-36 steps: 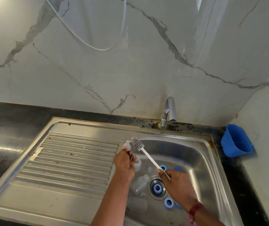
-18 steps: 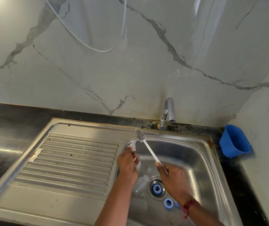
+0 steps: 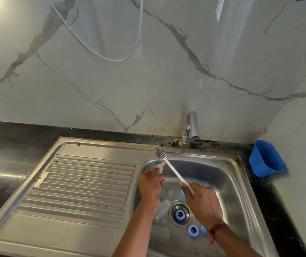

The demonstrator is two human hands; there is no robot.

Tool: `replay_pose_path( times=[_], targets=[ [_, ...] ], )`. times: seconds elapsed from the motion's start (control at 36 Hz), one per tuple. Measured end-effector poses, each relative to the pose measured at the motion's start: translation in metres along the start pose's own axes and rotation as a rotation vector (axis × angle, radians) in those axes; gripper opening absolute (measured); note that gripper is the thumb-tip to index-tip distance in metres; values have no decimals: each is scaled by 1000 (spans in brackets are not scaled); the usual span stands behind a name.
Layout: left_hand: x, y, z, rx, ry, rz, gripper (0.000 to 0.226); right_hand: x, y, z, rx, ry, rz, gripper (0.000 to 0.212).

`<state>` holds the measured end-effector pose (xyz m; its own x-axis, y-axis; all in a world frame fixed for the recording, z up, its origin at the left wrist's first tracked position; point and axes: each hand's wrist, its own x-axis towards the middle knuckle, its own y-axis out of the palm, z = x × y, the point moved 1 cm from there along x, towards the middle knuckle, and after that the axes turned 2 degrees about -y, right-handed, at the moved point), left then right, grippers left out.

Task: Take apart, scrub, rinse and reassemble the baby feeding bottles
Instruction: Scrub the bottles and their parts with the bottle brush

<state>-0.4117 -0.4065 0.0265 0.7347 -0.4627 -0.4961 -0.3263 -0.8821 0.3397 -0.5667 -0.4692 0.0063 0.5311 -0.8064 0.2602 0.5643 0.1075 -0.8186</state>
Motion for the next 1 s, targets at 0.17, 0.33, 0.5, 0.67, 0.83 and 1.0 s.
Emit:
replay_pose_path(
  times=[0.17, 0.33, 0.5, 0.67, 0.83, 1.0],
  targets=[
    [11, -10, -10, 338, 250, -81, 33, -16, -5, 5, -56, -77, -39, 52],
    [3, -17, -11, 913, 712, -24, 10, -15, -2, 0, -27, 38, 46, 56],
    [-1, -29, -10, 1006, 754, -6, 6, -20, -9, 2, -10, 71, 93, 55],
    [4, -43, -7, 1033, 698, -32, 10, -47, -3, 4, -72, 69, 154, 57],
    [-6, -51, 9, 1092, 776, 92, 9, -62, -11, 14, -72, 139, 202, 51],
    [-7, -65, 35, 1223, 730, 271, 11, -81, -14, 5, -115, 254, 292, 51]
  ],
)
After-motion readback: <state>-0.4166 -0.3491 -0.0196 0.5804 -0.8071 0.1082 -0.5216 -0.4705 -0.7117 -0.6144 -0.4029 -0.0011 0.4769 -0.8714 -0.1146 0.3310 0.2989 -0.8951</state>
